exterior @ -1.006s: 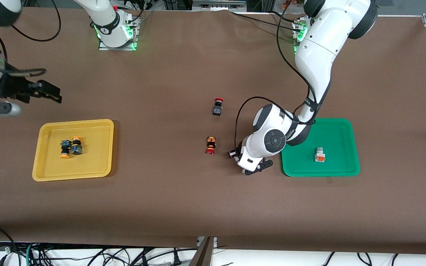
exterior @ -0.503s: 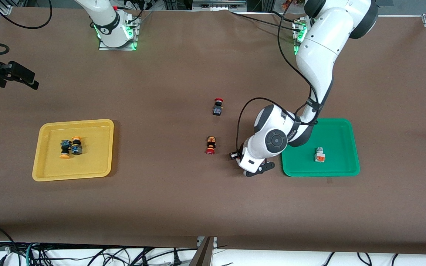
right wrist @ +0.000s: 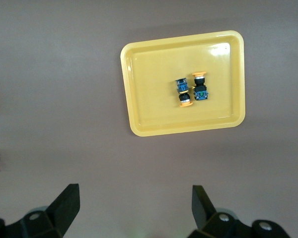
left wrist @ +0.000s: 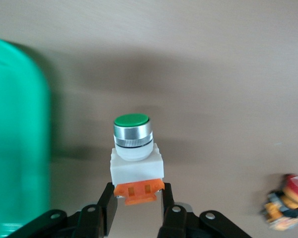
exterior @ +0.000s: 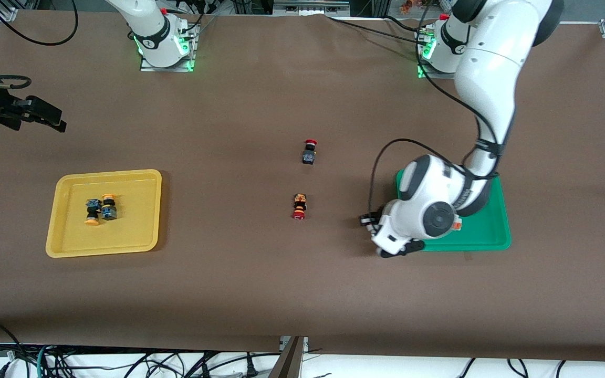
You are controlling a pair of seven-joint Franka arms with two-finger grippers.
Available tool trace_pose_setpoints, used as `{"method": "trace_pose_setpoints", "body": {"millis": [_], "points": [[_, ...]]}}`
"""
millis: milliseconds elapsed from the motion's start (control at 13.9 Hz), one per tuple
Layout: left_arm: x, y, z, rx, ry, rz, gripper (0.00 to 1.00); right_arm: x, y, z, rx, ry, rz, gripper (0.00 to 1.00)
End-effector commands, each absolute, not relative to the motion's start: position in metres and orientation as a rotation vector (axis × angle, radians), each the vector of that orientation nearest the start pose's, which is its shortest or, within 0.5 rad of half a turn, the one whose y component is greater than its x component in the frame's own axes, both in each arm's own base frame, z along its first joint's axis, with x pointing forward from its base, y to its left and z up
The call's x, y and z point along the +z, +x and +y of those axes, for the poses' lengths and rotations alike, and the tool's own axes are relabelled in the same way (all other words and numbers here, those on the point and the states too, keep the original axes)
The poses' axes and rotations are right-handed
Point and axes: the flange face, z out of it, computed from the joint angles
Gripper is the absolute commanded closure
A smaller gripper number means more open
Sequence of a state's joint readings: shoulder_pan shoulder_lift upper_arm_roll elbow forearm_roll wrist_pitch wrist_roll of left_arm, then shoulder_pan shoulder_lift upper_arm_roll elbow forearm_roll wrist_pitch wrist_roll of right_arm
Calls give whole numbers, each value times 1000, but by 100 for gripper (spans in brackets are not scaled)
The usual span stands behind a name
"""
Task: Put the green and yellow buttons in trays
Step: 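Lower the green button into the green tray and open the left gripper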
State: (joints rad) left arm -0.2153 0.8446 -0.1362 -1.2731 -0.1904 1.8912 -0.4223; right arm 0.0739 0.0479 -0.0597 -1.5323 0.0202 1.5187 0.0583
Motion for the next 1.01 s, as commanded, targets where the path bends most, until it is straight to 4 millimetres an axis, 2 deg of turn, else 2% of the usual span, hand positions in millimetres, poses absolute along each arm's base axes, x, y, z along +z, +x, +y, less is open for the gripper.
{"method": "trace_pose_setpoints", "body": {"millis": [0,72,144,287,431,503,575,647,719,862,934], "points": [[251,686,-168,659,-3252,-134,100,617,564,11,94,-3140,70,0],[250,682,-146,755,-3226,-147,100,616,564,9,96,-3139,74,0],[244,675,-132,852,-3194,-164,100,616,564,11,96,-3140,70,0],[225,663,-120,918,-3151,-177,100,617,563,16,96,-3141,63,0],[223,663,-117,912,-3136,-167,100,617,564,17,94,-3140,60,0],[222,663,-115,913,-3135,-166,80,617,564,17,94,-3140,60,0],[218,662,-115,919,-3137,-140,54,616,564,17,96,-3140,60,0],[218,663,-114,913,-3148,-115,20,617,564,17,94,-3140,60,0],[223,667,-110,898,-3164,-129,0,617,564,17,94,-3140,60,0],[234,671,-105,876,-3177,-162,0,617,564,18,94,-3140,58,0],[253,674,-105,828,-3192,-159,0,616,564,18,96,-3140,58,0]]}}
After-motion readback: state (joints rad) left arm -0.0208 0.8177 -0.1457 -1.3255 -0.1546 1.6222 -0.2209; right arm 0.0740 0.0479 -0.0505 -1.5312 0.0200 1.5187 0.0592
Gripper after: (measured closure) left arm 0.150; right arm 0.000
